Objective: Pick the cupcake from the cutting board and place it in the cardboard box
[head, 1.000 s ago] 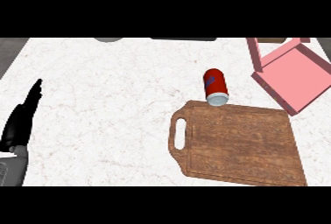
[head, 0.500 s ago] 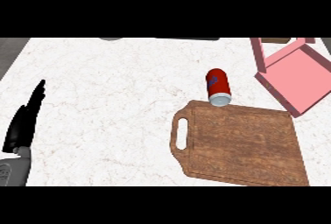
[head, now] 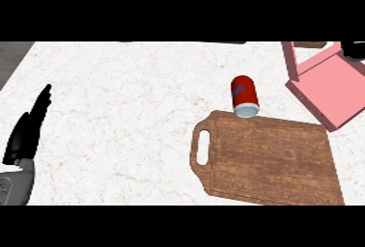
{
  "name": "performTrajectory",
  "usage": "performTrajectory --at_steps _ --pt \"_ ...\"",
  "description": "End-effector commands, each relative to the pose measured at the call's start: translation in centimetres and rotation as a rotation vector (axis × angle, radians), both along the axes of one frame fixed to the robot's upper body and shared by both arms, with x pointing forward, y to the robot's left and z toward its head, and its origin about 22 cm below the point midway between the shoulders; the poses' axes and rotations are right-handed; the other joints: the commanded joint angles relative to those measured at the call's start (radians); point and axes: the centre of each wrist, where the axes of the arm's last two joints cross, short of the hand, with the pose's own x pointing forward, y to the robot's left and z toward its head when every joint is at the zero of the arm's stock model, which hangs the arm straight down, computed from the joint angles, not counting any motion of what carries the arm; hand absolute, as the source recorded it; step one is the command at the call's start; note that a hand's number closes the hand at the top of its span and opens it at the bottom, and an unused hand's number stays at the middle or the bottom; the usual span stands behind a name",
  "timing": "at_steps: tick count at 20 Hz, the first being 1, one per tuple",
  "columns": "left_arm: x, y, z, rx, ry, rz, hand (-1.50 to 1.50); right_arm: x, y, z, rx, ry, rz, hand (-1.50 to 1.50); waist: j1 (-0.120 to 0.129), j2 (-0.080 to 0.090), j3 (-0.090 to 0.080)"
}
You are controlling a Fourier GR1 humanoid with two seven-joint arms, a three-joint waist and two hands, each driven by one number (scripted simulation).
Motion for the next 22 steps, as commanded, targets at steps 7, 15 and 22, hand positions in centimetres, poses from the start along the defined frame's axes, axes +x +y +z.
performTrajectory --at_steps 7,15,22 --pt "0.6 -0.2 0.5 -0.012 -0.014 -0.013 0.0 0.4 1.7 -3.2 0.129 0.086 -0.018 -1.5 0.012 0.01 0.002" --pt "0.3 0.0 -0.2 -0.011 -0.004 -0.008 0.0 0.2 1.3 -3.1 0.294 -0.179 -0.027 -1.5 0.004 0.007 0.002" --pt "0.1 1.0 -0.6 0.003 0.007 0.015 0.0 -2.2 -4.1 1.0 0.485 -0.314 -0.085 -1.5 -0.01 0.007 0.002"
